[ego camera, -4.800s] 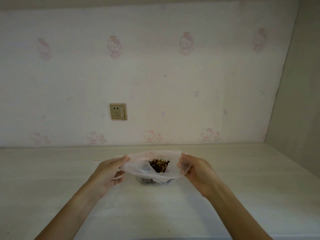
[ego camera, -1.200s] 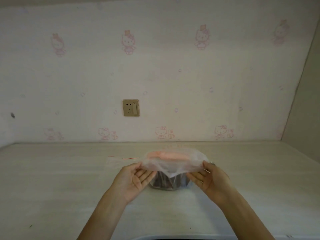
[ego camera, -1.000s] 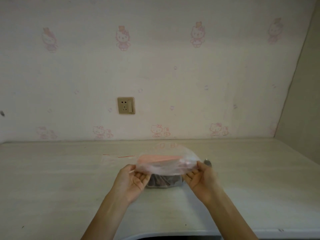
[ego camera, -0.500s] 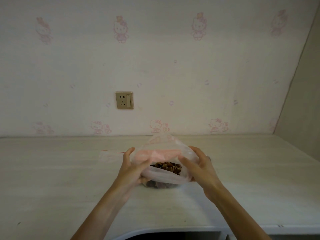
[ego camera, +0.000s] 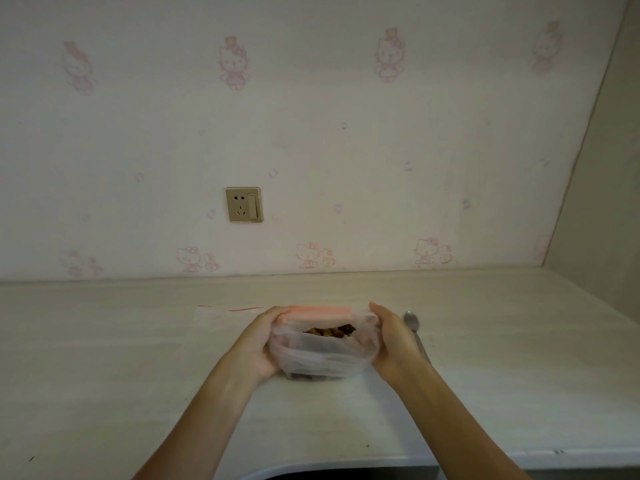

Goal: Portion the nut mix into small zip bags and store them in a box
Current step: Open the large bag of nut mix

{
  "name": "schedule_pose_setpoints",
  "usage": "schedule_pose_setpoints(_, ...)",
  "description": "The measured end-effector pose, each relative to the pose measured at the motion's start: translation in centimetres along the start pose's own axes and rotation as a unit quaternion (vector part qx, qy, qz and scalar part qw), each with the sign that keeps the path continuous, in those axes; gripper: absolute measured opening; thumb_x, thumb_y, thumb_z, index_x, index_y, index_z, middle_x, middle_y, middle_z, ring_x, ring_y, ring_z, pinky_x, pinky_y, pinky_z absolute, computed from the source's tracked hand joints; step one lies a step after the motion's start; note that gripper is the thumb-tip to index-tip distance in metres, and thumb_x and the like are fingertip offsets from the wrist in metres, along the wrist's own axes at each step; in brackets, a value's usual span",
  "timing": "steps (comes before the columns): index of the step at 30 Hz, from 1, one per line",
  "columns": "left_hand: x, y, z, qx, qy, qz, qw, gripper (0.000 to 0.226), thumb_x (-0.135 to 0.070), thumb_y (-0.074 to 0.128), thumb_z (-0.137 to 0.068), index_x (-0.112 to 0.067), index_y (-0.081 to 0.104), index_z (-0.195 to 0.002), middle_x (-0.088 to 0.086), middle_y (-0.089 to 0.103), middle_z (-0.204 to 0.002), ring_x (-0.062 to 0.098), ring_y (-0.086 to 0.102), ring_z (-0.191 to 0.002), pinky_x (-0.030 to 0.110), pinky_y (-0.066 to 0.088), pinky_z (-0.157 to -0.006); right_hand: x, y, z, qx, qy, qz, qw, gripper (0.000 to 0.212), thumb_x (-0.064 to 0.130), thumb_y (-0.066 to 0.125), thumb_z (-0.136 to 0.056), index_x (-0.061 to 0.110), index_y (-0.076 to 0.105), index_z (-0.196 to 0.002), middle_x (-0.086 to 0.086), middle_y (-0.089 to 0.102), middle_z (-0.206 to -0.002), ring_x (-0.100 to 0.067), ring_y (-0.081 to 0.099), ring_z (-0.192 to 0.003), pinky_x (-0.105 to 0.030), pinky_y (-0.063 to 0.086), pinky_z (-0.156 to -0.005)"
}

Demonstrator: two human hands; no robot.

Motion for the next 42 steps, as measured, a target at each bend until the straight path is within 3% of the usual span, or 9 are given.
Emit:
schedule_pose_setpoints(6,-0.5,0.0,0.9,0.063,0.042,-0.071,0.995,0.047,-0.045,0.073,-0.093,-0.009,0.071,-0.123,0.018,0.077,-0.116,0.034,0.075,-0.105,0.048,0.058,-0.097,-0.1,0.4,-0.2,0.082,0.016,-0.062,0.995,0.035,0.025,0.059,-0.103,0.006,0.073,-0.078,-0.012,0.071,-0.078,-0.024,0.069,-0.071,-0.037,0.06,-0.069)
schedule_pose_setpoints(8,-1.1,-1.1,1.7,0.018,0.096,-0.152,0.983,0.06,-0.053,0.08,-0.083,-0.011,0.068,-0.124,0.012,0.078,-0.113,0.026,0.078,-0.1,0.043,0.063,-0.089,1.0,-0.4,0.0,0.074,-0.025,-0.022,0.997,0.025,0.027,0.065,-0.1,0.002,0.066,-0.103,-0.013,0.076,-0.083,-0.024,0.075,-0.072,-0.038,0.062,-0.064)
schedule_pose_setpoints(10,-1.8,-2.1,2.9,-0.053,0.148,-0.261,0.952,0.063,-0.062,0.081,-0.077,-0.017,0.064,-0.117,0.004,0.077,-0.105,0.02,0.078,-0.092,0.038,0.065,-0.078,1.5,-1.8,0.0,0.035,-0.053,0.09,0.994,0.055,0.038,0.072,-0.094,0.003,0.052,-0.131,-0.016,0.075,-0.11,-0.029,0.077,-0.092,-0.041,0.064,-0.073)
schedule_pose_setpoints(15,-2.2,-2.6,4.4,-0.101,0.177,-0.414,0.887,0.054,-0.069,0.069,-0.085,-0.015,0.065,-0.08,-0.004,0.07,-0.066,0.016,0.063,-0.063,0.031,0.05,-0.059,2.5,-2.9,2.1,-0.03,-0.126,0.399,0.908,0.066,0.057,0.069,-0.089,-0.001,0.064,-0.119,-0.009,0.065,-0.109,-0.026,0.071,-0.085,-0.026,0.053,-0.058)
schedule_pose_setpoints(19,-1.2,-2.3,4.2,-0.068,0.135,-0.342,0.927,0.031,-0.041,0.072,-0.094,-0.011,0.077,-0.092,-0.001,0.077,-0.075,0.013,0.072,-0.065,0.028,0.053,-0.056,1.4,-2.7,2.7,0.003,-0.099,0.38,0.92,0.04,0.033,0.065,-0.099,-0.007,0.07,-0.101,-0.022,0.074,-0.091,-0.015,0.067,-0.061,-0.027,0.049,-0.057)
schedule_pose_setpoints(25,1.1,-2.3,3.1,0.004,0.048,-0.081,0.996,0.016,-0.014,0.064,-0.102,-0.005,0.067,-0.114,0.016,0.08,-0.101,0.028,0.08,-0.089,0.04,0.066,-0.071,-0.8,-3.2,1.9,0.053,-0.012,0.078,0.995,0.02,0.011,0.055,-0.104,-0.002,0.069,-0.11,-0.019,0.078,-0.097,-0.027,0.076,-0.082,-0.039,0.061,-0.074)
schedule_pose_setpoints(31,3.1,-0.7,3.0,0.06,-0.026,0.221,0.973,0.021,-0.002,0.045,-0.104,0.006,0.062,-0.114,0.025,0.076,-0.094,0.033,0.078,-0.078,0.043,0.066,-0.06,-2.8,-2.2,1.1,0.086,0.047,-0.194,0.976,0.026,0.004,0.04,-0.106,-0.008,0.063,-0.112,-0.024,0.076,-0.097,-0.029,0.078,-0.077,-0.039,0.066,-0.069)
schedule_pose_setpoints(36,3.1,-0.2,2.5,0.017,0.018,0.04,0.999,0.028,-0.019,0.048,-0.108,0.0,0.06,-0.125,0.024,0.073,-0.115,0.033,0.074,-0.097,0.044,0.06,-0.076,-3.0,-2.4,1.0,0.046,0.003,-0.039,0.998,0.021,-0.003,0.042,-0.089,-0.002,0.062,-0.084,-0.022,0.066,-0.087,-0.034,0.069,-0.08,-0.047,0.059,-0.075)
schedule_pose_setpoints(42,0.4,-2.1,2.9,-0.059,0.118,-0.227,0.965,0.045,-0.028,0.066,-0.099,-0.019,0.046,-0.139,0.01,0.073,-0.113,0.027,0.078,-0.091,0.037,0.065,-0.071,-0.3,-3.9,1.1,-0.01,-0.098,0.2,0.975,0.045,0.018,0.069,-0.093,0.03,0.049,-0.132,-0.007,0.062,-0.115,-0.028,0.067,-0.105,-0.046,0.062,-0.083)
Point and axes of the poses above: each hand's wrist, its own z-axis away from the middle knuckle, its own y-axis out of the palm, x = y × z, the point moved 7 cm from there along -z, towards the middle knuckle
